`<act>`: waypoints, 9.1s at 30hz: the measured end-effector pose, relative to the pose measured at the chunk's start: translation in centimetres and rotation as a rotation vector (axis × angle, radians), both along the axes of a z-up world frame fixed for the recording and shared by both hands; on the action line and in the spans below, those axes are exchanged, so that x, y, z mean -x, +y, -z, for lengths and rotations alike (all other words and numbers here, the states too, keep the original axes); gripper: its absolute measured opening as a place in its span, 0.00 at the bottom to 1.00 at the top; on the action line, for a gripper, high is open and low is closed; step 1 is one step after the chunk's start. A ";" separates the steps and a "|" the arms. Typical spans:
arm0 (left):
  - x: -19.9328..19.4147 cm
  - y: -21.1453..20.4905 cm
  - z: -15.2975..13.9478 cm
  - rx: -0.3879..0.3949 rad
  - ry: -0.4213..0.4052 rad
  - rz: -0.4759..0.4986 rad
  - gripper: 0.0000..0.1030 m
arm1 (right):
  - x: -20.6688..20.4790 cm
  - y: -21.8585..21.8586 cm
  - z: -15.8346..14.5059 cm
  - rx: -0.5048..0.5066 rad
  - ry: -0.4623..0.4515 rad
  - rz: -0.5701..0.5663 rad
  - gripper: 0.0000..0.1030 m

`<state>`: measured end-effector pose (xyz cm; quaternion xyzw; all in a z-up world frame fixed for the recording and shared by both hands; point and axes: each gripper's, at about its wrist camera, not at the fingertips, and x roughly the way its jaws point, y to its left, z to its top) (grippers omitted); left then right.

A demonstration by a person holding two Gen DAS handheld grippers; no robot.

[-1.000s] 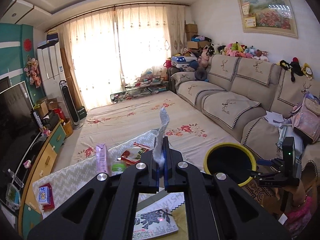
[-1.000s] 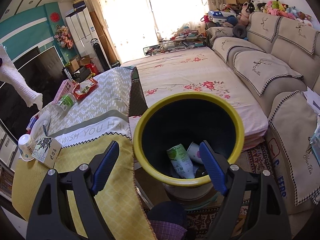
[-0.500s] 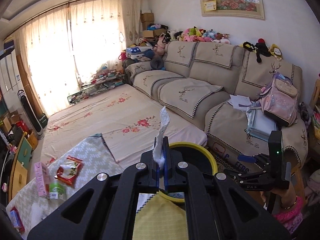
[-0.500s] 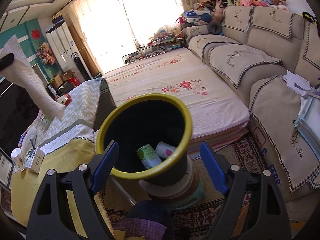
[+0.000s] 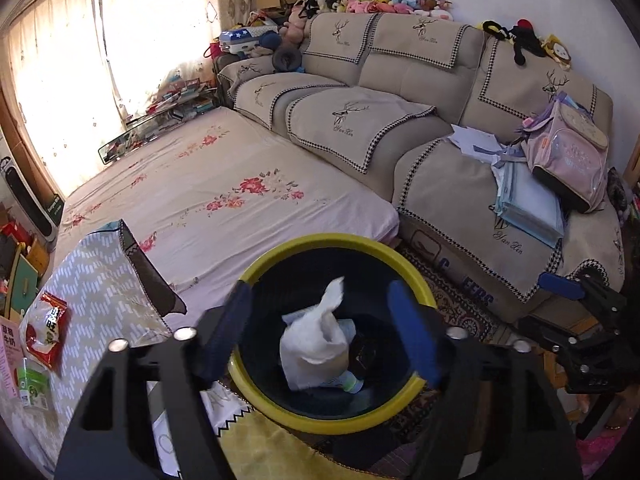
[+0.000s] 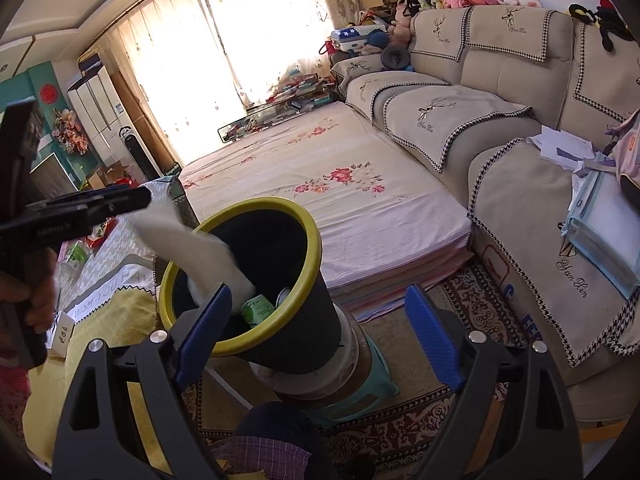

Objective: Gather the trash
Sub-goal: 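Carry the tissue with the left gripper and release it into the bin, then reach the right gripper to the printed tea box and grasp it, then carry the tea box with the right gripper and drop it into the bin, then reach the left gripper to the white upside-down noodle bowl and grasp it, then carry the bowl with the left gripper and drop it into the bin, then reach the right gripper to the white supplement bottle and grasp it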

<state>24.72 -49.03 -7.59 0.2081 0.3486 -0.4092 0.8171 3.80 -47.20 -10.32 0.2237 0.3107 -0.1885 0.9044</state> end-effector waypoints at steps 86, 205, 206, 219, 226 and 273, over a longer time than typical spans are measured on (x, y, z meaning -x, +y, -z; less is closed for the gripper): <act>15.2 46.6 -2.8 0.314 -0.092 -0.800 0.95 | -19.9 37.7 2.0 0.299 0.196 -1.275 0.68; 1.0 39.5 -4.3 -0.057 -0.265 -0.458 0.74 | -9.9 17.6 1.5 -0.053 0.028 -0.474 0.92; 1.3 38.9 -4.9 -0.046 -0.260 -0.451 0.74 | -9.7 17.4 1.5 -0.056 0.022 -0.473 0.92; 3.5 18.5 -3.9 0.082 -0.121 -0.096 0.74 | -3.9 8.5 -0.1 -0.002 -0.036 -0.228 0.92; 2.4 6.0 0.4 0.044 -0.042 0.043 0.74 | 0.1 2.9 0.8 -0.021 -0.024 -0.070 0.92; 15.5 52.6 -5.8 0.295 -0.248 -0.967 0.95 | -16.3 41.0 -1.4 0.123 0.054 -1.033 0.93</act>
